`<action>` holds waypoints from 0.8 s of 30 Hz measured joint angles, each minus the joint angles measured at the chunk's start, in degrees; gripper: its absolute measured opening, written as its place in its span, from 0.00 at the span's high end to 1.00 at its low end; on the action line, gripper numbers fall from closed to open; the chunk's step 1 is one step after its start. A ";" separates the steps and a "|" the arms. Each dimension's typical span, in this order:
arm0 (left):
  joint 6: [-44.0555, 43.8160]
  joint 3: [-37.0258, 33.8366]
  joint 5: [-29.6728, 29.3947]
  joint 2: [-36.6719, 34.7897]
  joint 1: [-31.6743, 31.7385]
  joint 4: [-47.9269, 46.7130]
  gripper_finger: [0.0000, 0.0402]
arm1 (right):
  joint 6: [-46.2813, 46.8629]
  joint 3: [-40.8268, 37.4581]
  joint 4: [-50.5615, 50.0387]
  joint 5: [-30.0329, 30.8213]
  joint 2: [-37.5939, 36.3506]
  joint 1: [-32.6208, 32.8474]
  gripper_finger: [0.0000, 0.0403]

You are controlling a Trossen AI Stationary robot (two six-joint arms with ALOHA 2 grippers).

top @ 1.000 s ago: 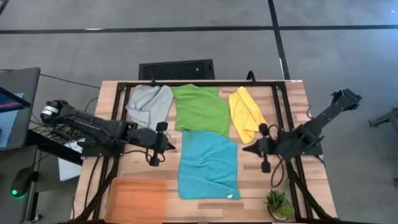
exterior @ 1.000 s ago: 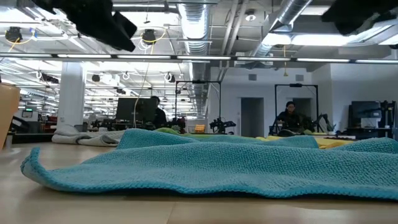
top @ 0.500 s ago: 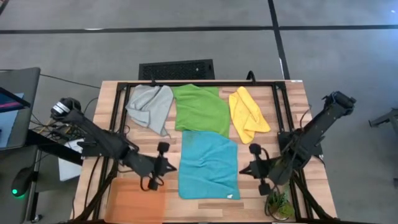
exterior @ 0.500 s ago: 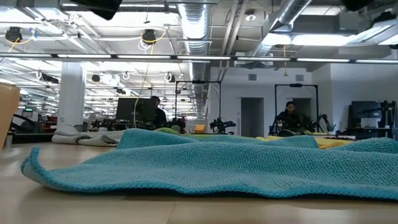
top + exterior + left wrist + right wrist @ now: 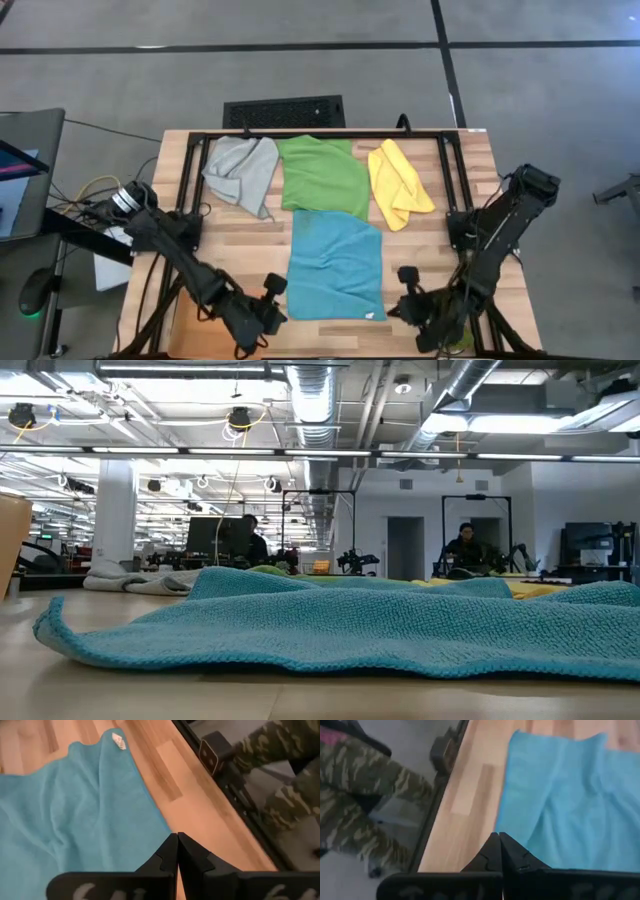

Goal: Fold microfiber towels
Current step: Fold the blue microfiber towel

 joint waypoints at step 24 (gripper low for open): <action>-20.97 -0.04 1.35 1.64 1.10 3.82 0.85 | 9.65 5.63 0.06 -16.26 11.90 -4.04 0.75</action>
